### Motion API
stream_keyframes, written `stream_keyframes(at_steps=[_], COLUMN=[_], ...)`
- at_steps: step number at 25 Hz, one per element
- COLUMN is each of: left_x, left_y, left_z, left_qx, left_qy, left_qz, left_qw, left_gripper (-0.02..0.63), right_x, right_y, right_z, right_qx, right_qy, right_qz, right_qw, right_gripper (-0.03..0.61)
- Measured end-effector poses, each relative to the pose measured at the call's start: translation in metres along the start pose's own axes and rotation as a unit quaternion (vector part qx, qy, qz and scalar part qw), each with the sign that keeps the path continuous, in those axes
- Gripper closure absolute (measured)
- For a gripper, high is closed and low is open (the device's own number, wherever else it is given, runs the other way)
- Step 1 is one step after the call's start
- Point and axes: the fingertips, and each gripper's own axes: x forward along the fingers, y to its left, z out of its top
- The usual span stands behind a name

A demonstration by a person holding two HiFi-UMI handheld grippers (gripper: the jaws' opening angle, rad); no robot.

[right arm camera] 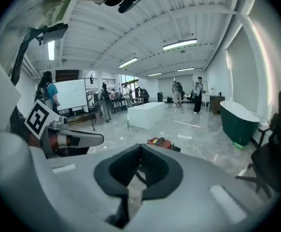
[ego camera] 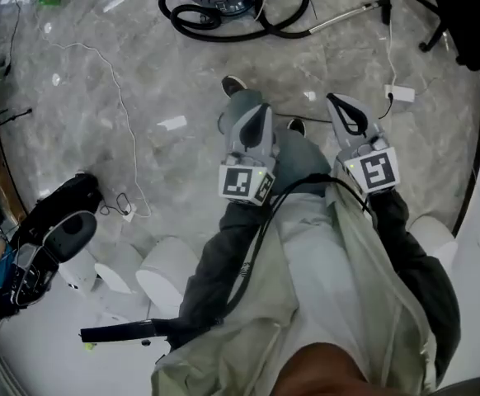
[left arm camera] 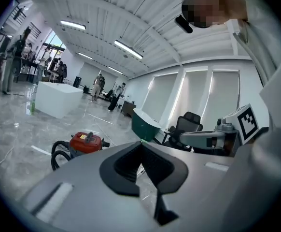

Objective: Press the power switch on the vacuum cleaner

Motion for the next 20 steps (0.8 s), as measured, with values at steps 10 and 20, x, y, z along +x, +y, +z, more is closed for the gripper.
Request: stream_keyframes(at_steps=[10,20], left_x=[-0.117,-0.219], left_y=[-0.024,-0.074], left_z=[0.001,-0.014], left_qx=[0.007,0.018], left_qy=[-0.018,-0.072], left_qz=[0.048,0.039], left_qw=[0.9986,0.9965], left_gripper=[0.607,0.607], right_x=[-0.094,-0.178], right_y=[0.044,0.136], right_z=[-0.011,-0.028], right_qx=[0.031,0.023], right_qy=[-0.047,-0.073], right_qz=[-0.003,0.004], right_qw=[0.998,0.997], right_gripper=[0.578,0.578])
